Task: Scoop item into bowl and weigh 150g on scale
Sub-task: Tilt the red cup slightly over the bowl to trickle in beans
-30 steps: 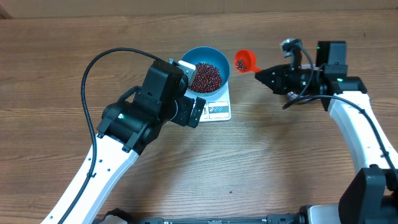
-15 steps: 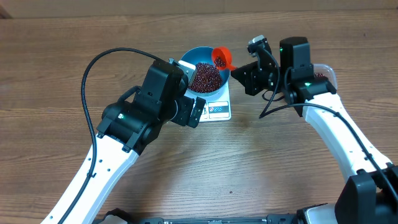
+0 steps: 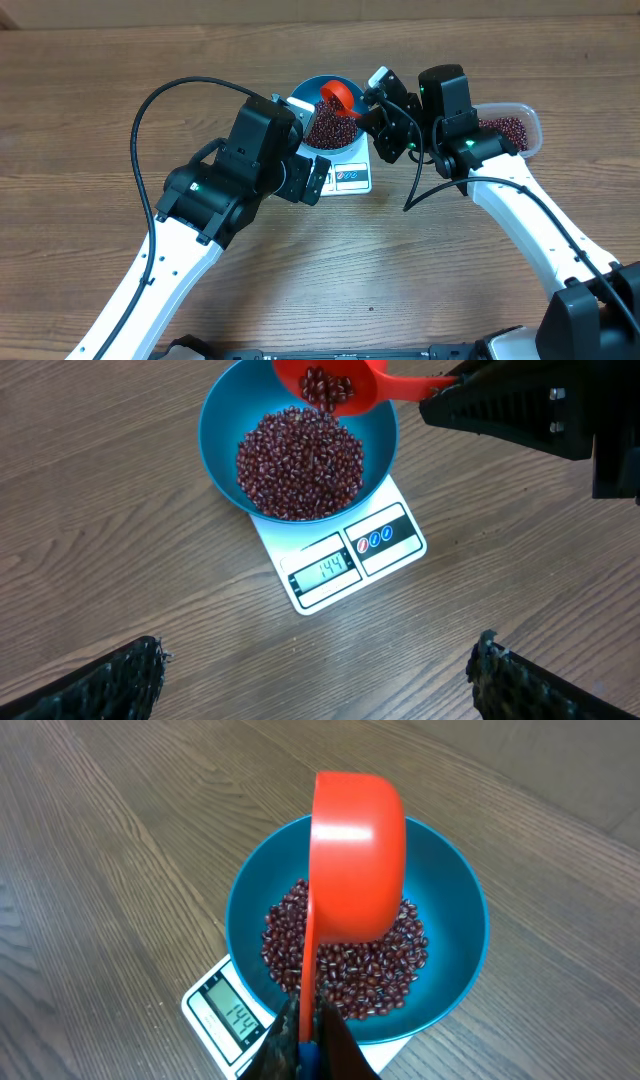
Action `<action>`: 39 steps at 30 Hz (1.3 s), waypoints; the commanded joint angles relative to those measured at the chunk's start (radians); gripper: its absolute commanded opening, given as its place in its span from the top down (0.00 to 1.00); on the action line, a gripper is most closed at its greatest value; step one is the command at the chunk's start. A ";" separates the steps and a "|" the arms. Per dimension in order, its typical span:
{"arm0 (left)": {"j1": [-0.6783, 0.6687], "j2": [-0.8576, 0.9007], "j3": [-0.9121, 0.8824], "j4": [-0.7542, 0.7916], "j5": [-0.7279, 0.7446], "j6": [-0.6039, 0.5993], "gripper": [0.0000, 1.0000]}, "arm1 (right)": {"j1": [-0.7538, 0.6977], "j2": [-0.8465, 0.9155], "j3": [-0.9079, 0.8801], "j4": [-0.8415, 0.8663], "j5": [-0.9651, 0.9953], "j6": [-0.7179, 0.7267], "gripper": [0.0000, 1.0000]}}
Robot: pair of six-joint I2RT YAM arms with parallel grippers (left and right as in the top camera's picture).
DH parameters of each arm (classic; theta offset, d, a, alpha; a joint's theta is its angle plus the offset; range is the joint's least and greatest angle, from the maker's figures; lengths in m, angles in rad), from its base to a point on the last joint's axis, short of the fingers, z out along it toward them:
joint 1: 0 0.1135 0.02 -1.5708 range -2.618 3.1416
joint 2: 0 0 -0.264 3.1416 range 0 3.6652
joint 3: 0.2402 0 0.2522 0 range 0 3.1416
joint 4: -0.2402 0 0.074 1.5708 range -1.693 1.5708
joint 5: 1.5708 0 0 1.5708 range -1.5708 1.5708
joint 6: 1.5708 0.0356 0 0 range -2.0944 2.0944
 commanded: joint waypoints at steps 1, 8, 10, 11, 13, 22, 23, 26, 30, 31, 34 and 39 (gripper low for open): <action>-0.003 0.005 0.016 0.004 0.005 -0.003 0.00 | 0.001 -0.023 0.010 0.016 0.010 -0.016 0.96; -0.003 0.005 0.016 0.004 0.005 -0.003 0.01 | 0.001 -0.008 0.010 0.053 0.010 -0.016 0.96; -0.003 0.005 0.016 0.004 0.005 -0.003 0.01 | 0.001 -0.003 0.010 0.058 0.010 -0.016 0.96; -0.003 0.005 0.016 0.004 0.005 -0.003 0.00 | 0.001 0.000 0.010 0.061 0.010 -0.016 0.96; -0.003 0.005 0.016 0.004 0.005 -0.003 0.00 | 0.001 0.008 0.010 0.065 0.010 -0.016 0.96; -0.003 0.005 0.016 0.003 0.005 -0.003 0.00 | 0.001 0.011 0.010 0.064 0.010 -0.015 0.96; -0.003 0.005 0.016 0.004 0.005 -0.003 0.01 | 0.001 0.011 0.010 0.064 0.010 -0.015 0.96; -0.003 0.005 0.016 0.004 0.005 -0.003 0.00 | 0.001 0.011 0.010 0.064 0.010 -0.015 0.96; -0.003 0.005 0.016 0.004 0.005 -0.003 0.00 | 0.001 0.011 0.010 0.064 0.010 -0.015 0.96; -0.003 0.005 0.016 0.004 0.005 -0.003 0.01 | 0.001 0.011 0.010 0.064 0.010 -0.015 0.96; -0.003 0.005 0.016 0.003 0.005 -0.003 0.01 | 0.001 0.011 0.010 0.064 0.011 -0.015 0.96; -0.003 0.005 0.016 0.004 0.005 -0.003 0.00 | 0.001 0.011 0.010 0.069 0.098 -0.016 0.96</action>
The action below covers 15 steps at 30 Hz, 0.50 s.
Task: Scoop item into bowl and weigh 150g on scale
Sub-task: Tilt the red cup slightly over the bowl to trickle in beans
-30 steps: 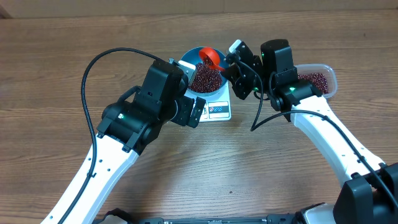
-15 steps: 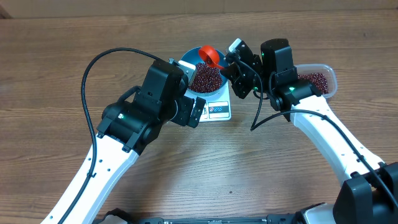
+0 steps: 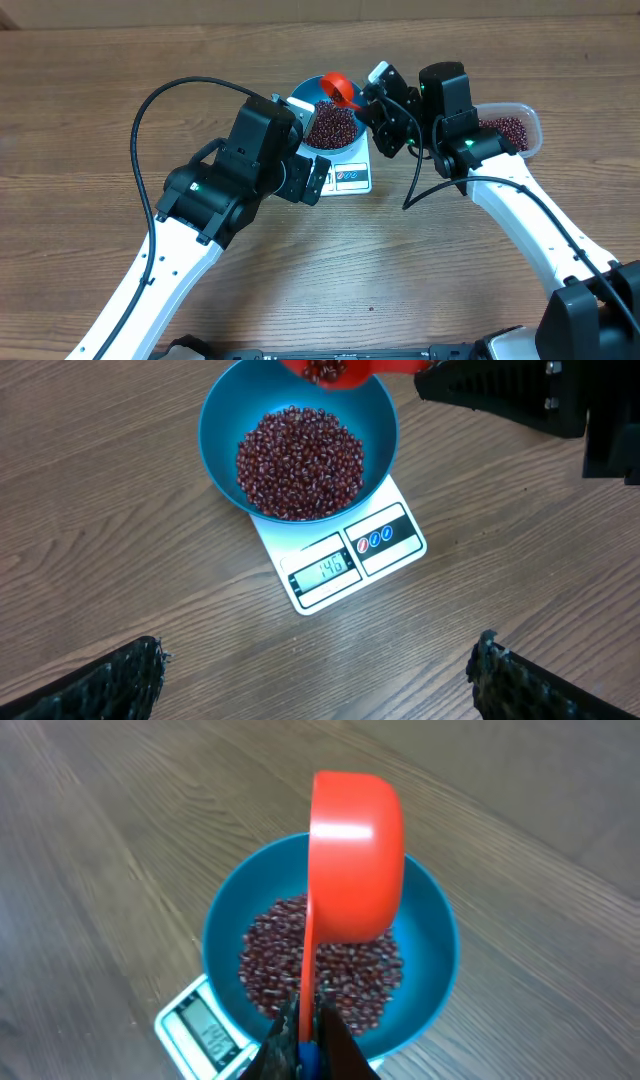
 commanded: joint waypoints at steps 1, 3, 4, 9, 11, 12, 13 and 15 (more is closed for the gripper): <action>-0.003 0.005 0.016 0.004 0.005 -0.003 0.00 | 0.001 0.007 0.010 0.009 0.063 -0.008 0.96; -0.003 0.005 0.016 0.004 0.005 -0.003 0.01 | 0.001 0.007 0.010 -0.001 0.047 -0.008 0.96; -0.003 0.005 0.016 0.004 0.005 -0.003 0.00 | 0.001 0.007 0.010 -0.004 0.048 -0.008 0.96; -0.003 0.005 0.016 0.004 0.005 -0.003 0.00 | -0.002 0.007 0.010 0.006 0.035 -0.056 0.96; -0.003 0.005 0.016 0.003 0.005 -0.003 0.00 | -0.001 0.007 0.010 0.000 0.034 -0.056 0.96; -0.003 0.005 0.016 0.003 0.005 -0.003 0.01 | -0.001 0.007 0.010 -0.004 0.034 -0.056 0.96; -0.003 0.005 0.016 0.004 0.005 -0.003 0.01 | -0.001 0.007 0.010 -0.004 0.034 -0.056 0.96; -0.003 0.005 0.016 0.004 0.005 -0.003 0.01 | -0.001 0.007 0.010 -0.003 0.034 -0.056 0.96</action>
